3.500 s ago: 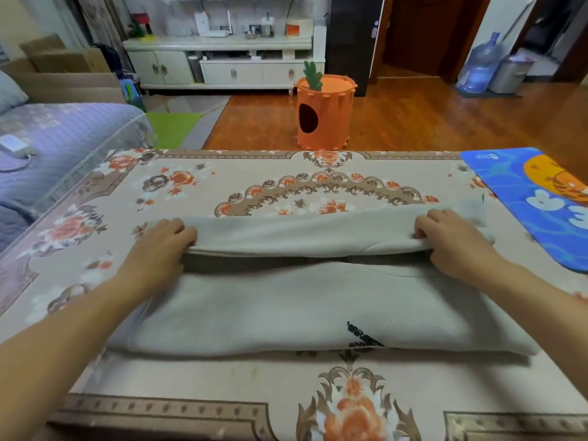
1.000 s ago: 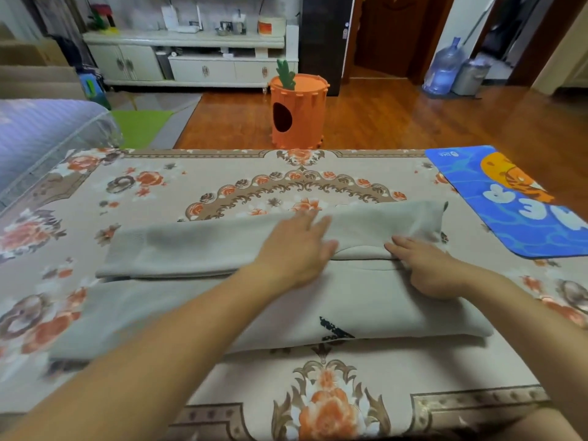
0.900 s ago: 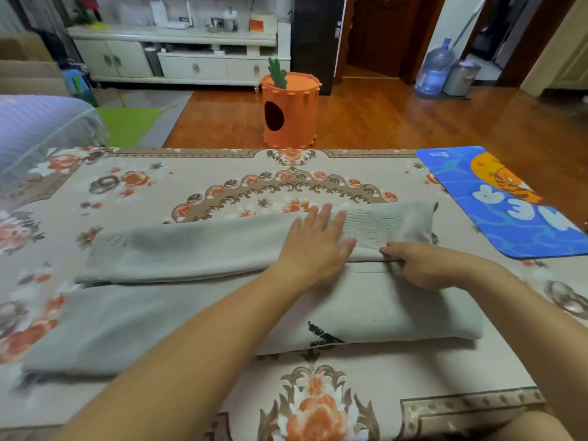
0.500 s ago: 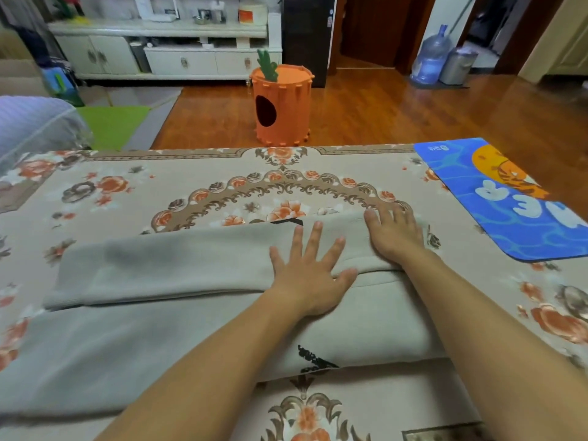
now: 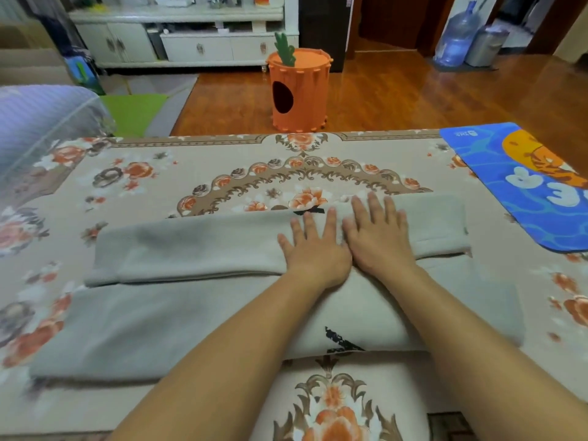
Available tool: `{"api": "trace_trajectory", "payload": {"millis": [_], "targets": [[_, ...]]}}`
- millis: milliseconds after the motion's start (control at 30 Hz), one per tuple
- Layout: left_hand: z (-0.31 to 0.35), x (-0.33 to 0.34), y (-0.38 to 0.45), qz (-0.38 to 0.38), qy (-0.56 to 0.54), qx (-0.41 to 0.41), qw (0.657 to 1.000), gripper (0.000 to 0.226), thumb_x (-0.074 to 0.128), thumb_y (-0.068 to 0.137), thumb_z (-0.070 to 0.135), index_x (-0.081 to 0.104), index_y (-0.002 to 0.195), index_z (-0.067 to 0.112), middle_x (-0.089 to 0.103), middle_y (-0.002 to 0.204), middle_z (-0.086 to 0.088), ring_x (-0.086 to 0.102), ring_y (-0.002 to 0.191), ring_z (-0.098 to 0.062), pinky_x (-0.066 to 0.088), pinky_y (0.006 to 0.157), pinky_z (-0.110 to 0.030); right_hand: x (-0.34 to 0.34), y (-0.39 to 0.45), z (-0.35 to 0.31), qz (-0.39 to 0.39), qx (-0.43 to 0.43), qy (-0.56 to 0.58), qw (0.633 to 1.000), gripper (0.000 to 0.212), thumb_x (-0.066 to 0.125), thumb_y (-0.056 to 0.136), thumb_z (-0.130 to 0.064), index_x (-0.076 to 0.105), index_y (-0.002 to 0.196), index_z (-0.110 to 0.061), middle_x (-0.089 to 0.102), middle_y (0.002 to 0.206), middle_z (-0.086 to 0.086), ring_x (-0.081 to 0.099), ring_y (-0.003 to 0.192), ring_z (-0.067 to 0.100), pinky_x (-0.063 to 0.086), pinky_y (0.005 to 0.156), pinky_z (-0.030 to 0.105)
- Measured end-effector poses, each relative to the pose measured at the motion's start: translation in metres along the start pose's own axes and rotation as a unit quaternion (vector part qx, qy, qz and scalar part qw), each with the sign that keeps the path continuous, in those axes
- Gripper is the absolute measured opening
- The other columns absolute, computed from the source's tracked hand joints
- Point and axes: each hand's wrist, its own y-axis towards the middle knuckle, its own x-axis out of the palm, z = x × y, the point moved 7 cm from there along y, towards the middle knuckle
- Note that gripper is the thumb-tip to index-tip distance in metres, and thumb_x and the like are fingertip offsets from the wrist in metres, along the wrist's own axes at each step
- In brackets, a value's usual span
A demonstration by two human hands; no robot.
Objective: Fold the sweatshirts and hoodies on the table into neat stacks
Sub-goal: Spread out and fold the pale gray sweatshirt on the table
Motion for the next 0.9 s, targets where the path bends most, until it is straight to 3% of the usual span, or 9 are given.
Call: {"api": "trace_trajectory", "payload": {"millis": [133, 267, 367, 433, 533, 600, 667, 767, 900], "targets": [[-0.059, -0.025, -0.021, -0.015, 0.043, 0.058, 0.997, 0.066, 0.021, 0.104, 0.057, 0.005, 0.163, 0.032, 0.007, 0.171, -0.010, 0.008, 0.157, -0.030, 0.012, 0.124, -0.056, 0.004, -0.003, 0.007, 0.020, 0.010, -0.020, 1.000, 0.064, 0.013, 0.103, -0.056, 0.005, 0.161, -0.033, -0.006, 0.170, 0.000, -0.012, 0.155, 0.027, -0.007, 0.124, 0.051], [-0.197, -0.040, -0.078, -0.023, 0.150, -0.034, 0.988, 0.084, 0.017, 0.090, 0.084, -0.003, 0.161, 0.044, -0.009, 0.172, -0.001, -0.008, 0.157, -0.031, -0.002, 0.126, -0.054, 0.006, -0.006, 0.002, 0.017, 0.001, -0.035, 0.999, 0.064, 0.011, 0.102, -0.055, 0.002, 0.161, -0.031, -0.007, 0.170, 0.001, -0.011, 0.155, 0.028, -0.008, 0.124, 0.052], [-0.269, -0.051, -0.102, -0.002, 0.167, -0.092, 0.982, 0.086, 0.004, 0.084, 0.085, -0.009, 0.160, 0.045, -0.013, 0.171, 0.001, -0.013, 0.157, -0.026, -0.006, 0.125, -0.054, 0.003, -0.005, -0.003, -0.007, 0.016, -0.041, 0.999, 0.066, 0.014, 0.103, -0.054, 0.001, 0.161, -0.028, -0.010, 0.169, 0.003, -0.013, 0.155, 0.031, -0.007, 0.124, 0.054], [-0.280, -0.050, -0.104, 0.005, 0.168, -0.097, 0.981, 0.078, 0.006, 0.092, 0.078, -0.010, 0.160, 0.044, -0.016, 0.170, 0.002, -0.016, 0.157, -0.023, -0.007, 0.124, -0.057, -0.001, -0.007, -0.016, -0.035, 0.006, -0.053, 0.998, 0.068, 0.018, 0.103, -0.056, -0.002, 0.161, -0.027, -0.014, 0.169, 0.003, -0.017, 0.154, 0.033, -0.008, 0.123, 0.054], [-0.276, -0.048, -0.099, -0.002, 0.144, -0.083, 0.986, 0.072, 0.008, 0.099, 0.072, -0.009, 0.161, 0.040, -0.016, 0.170, 0.002, -0.016, 0.157, -0.021, -0.008, 0.124, -0.054, 0.014, -0.030, -0.056, -0.079, -0.102, -0.044, 0.991, 0.075, 0.009, 0.097, -0.071, -0.004, 0.160, -0.033, -0.015, 0.169, 0.001, -0.019, 0.154, 0.030, -0.007, 0.124, 0.054], [-0.279, -0.058, -0.096, 0.013, 0.083, -0.075, 0.994, 0.062, 0.010, 0.106, 0.058, 0.003, 0.163, 0.036, -0.006, 0.172, -0.001, -0.006, 0.158, -0.021, -0.002, 0.126, -0.049, 0.035, -0.052, -0.071, -0.100, -0.145, -0.077, 0.981, 0.075, 0.005, 0.095, -0.072, -0.002, 0.160, -0.035, -0.016, 0.168, 0.001, -0.020, 0.153, 0.028, -0.007, 0.124, 0.052], [-0.291, -0.071, -0.097, 0.045, 0.040, -0.090, 0.994, 0.057, 0.015, 0.110, 0.046, 0.016, 0.163, 0.026, 0.004, 0.172, -0.005, 0.004, 0.158, -0.022, 0.005, 0.127, -0.043, 0.042, -0.061, -0.070, -0.094, -0.131, -0.092, 0.983, 0.067, 0.011, 0.100, -0.064, 0.000, 0.160, -0.036, -0.019, 0.168, -0.001, -0.022, 0.153, 0.027, -0.007, 0.124, 0.050], [-0.327, -0.071, -0.107, 0.061, 0.034, -0.186, 0.980, 0.061, 0.019, 0.108, 0.049, 0.011, 0.164, 0.026, 0.002, 0.172, -0.004, 0.007, 0.158, -0.029, 0.010, 0.125, -0.053, 0.036, -0.063, -0.070, -0.080, -0.130, -0.088, 0.984, 0.066, 0.012, 0.100, -0.063, 0.002, 0.161, -0.036, -0.018, 0.168, -0.002, -0.020, 0.153, 0.027, -0.006, 0.124, 0.050], [-0.356, -0.072, -0.120, 0.079, -0.018, -0.320, 0.944, 0.068, 0.027, 0.098, 0.056, 0.027, 0.154, 0.017, 0.025, 0.160, -0.025, 0.026, 0.145, -0.046, 0.024, 0.119, -0.056, 0.036, -0.067, -0.071, -0.071, -0.131, -0.087, 0.985, 0.066, 0.011, 0.100, -0.063, 0.003, 0.161, -0.037, -0.017, 0.168, -0.002, -0.019, 0.154, 0.026, -0.005, 0.125, 0.049]]}}
